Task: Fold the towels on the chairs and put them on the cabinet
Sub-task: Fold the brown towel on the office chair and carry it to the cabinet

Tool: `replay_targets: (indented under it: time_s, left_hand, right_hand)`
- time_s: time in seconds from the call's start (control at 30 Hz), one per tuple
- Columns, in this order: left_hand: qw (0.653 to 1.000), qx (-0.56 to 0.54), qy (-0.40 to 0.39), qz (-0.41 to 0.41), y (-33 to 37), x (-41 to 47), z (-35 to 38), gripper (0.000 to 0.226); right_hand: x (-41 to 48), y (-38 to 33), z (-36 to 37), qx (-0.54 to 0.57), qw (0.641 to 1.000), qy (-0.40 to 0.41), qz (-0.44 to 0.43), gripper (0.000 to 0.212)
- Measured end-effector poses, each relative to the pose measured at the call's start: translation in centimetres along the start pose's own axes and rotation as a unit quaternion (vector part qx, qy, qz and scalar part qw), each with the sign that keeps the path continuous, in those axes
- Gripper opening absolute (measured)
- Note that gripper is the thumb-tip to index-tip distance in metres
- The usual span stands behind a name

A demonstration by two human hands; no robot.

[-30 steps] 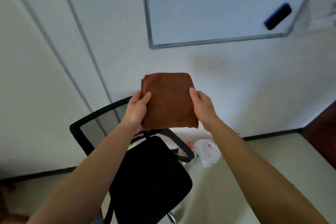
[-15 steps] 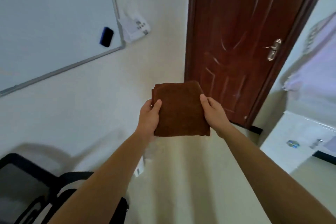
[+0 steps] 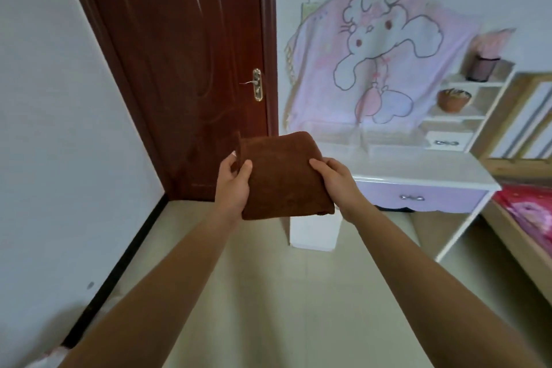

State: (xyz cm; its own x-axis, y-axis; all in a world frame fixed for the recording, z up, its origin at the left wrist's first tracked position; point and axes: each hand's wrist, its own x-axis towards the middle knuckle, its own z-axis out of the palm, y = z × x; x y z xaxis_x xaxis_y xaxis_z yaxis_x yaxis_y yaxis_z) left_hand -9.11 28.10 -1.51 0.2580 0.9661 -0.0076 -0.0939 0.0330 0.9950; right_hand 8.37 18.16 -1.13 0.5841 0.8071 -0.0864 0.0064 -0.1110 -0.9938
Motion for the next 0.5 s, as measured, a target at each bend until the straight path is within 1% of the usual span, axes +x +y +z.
replay_targets:
  time_s: [0.1,0.17,0.3,0.4,0.5]
  left_hand:
    - [0.998,-0.012,-0.057,-0.009,-0.7,1.8,6.1,0.056]
    - [0.996,-0.009,-0.086,-0.015,-1.9,4.2,10.6,0.057]
    - [0.991,0.029,-0.134,-0.002,-4.8,9.3,17.7,0.044]
    - [0.984,0.064,-0.169,0.002,-7.1,14.3,22.7,0.042]
    - [0.98,0.044,-0.194,-0.017,-9.2,21.0,29.1,0.037]
  right_hand:
    - [2.9,0.6,-5.5,0.008,1.0,0.016,0.026,0.026]
    - [5.8,1.3,-9.2,0.016,0.999,0.025,0.035,0.027]
    - [11.9,3.7,-14.3,0.033,0.996,0.047,0.063,0.029]
    - [16.8,5.1,-17.5,0.041,0.993,0.052,0.094,0.034]
    - [24.0,5.5,-21.1,0.045,0.991,0.072,0.101,0.031]
